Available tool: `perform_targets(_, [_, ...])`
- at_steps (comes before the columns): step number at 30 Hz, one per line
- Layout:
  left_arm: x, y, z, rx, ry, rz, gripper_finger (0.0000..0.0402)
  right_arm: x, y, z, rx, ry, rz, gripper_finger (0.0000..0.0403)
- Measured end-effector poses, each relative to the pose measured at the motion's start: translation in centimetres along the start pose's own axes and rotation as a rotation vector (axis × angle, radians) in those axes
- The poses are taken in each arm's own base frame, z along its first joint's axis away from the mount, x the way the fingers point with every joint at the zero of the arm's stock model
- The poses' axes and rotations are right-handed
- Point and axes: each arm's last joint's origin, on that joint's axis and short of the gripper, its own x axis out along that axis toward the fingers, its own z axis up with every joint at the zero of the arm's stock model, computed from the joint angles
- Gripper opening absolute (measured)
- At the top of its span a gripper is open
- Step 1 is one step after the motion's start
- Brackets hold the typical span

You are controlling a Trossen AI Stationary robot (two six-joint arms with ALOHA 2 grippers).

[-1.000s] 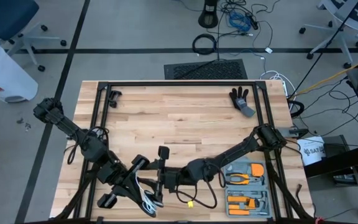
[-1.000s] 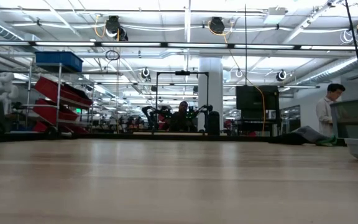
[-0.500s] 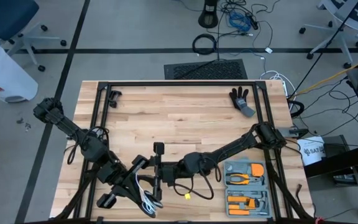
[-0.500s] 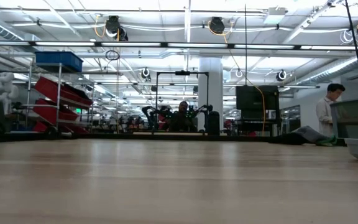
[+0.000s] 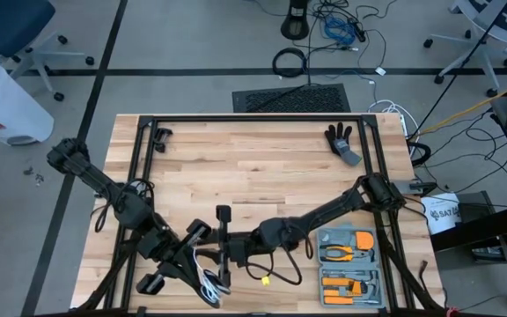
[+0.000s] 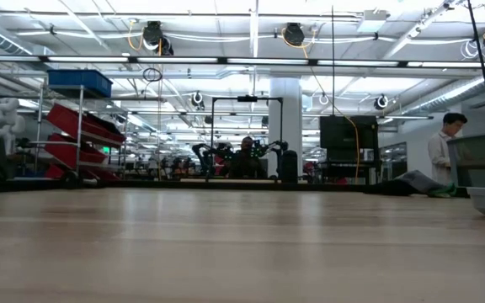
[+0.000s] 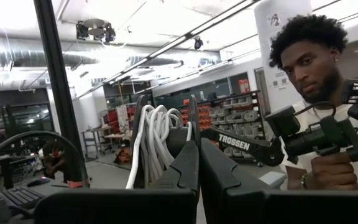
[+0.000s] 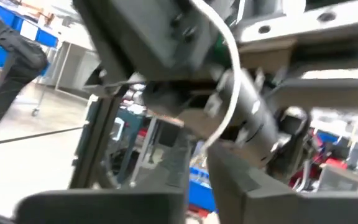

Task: Coil cords
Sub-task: Coil the white cable wire onto the spool

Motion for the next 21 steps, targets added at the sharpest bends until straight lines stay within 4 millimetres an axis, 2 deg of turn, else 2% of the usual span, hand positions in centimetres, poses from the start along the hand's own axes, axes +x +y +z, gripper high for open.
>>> perform_targets(3, [-0.3,0.0,0.3,-0.004,0.021,-0.003,0.0002,-0.1,0.5,0.1,0.03,0.011,0.012,0.0007])
perform_targets(10, [-0.5,0.0,0.4,-0.005,0.033,-0.005,0.0002,-0.7,2.0,0.7,0.062,0.056,-0.061,0.0001])
perform_targets(21, [-0.8,-0.1,-0.4,-0.019,0.154,0.021,0.0002,-2.8,6.7,1.9,0.118,0.218,-0.193,0.0])
